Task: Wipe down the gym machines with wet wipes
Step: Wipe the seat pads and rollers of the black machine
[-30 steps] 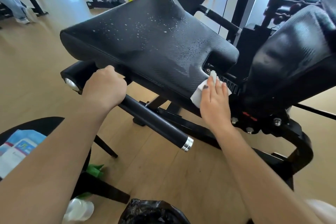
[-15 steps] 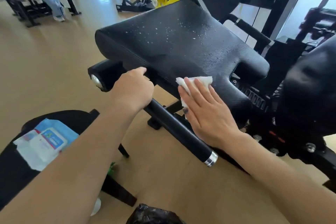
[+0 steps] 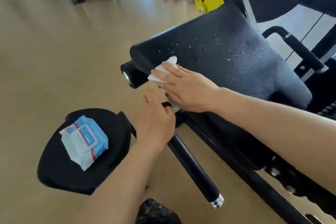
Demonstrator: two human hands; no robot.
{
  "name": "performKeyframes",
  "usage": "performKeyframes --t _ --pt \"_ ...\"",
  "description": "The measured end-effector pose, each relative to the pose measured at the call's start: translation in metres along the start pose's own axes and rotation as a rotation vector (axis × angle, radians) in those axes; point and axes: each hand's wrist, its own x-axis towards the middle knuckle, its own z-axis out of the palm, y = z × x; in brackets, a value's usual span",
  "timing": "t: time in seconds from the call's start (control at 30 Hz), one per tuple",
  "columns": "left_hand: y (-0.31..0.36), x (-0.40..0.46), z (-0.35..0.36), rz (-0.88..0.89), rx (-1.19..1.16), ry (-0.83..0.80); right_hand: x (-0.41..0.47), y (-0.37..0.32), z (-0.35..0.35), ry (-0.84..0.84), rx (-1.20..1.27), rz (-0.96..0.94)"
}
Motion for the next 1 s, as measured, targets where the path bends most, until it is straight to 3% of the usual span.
performKeyframes --t 0.17,0.27,0.5,0.63,0.7,0.87,0.93,1.0 --pt "0.008 0.001 -0.005 -0.077 0.191 -0.127 -0.092 -0.022 0.031 0.031 0.352 0.295" --pt "0.015 0.007 -0.004 -0.067 0.314 -0.139 -0.120 -0.014 0.037 -0.037 0.425 0.392" --pt "0.028 0.018 0.010 -0.060 0.466 -0.068 0.008 0.037 0.020 0.001 0.527 0.407" --pt "0.034 0.020 0.018 -0.075 0.490 0.020 -0.002 0.053 0.035 0.046 0.476 0.369" --pt "0.036 0.019 0.018 -0.096 0.503 0.011 -0.040 0.056 0.050 0.045 0.510 0.484" --pt "0.040 0.019 0.019 -0.144 0.484 0.032 -0.082 0.055 0.066 -0.052 0.690 0.999" --pt "0.042 0.019 0.019 -0.161 0.489 0.035 -0.065 0.046 0.053 -0.044 0.729 1.011" --pt "0.044 0.019 0.019 -0.176 0.496 0.055 -0.053 0.039 0.042 -0.023 0.703 0.907"
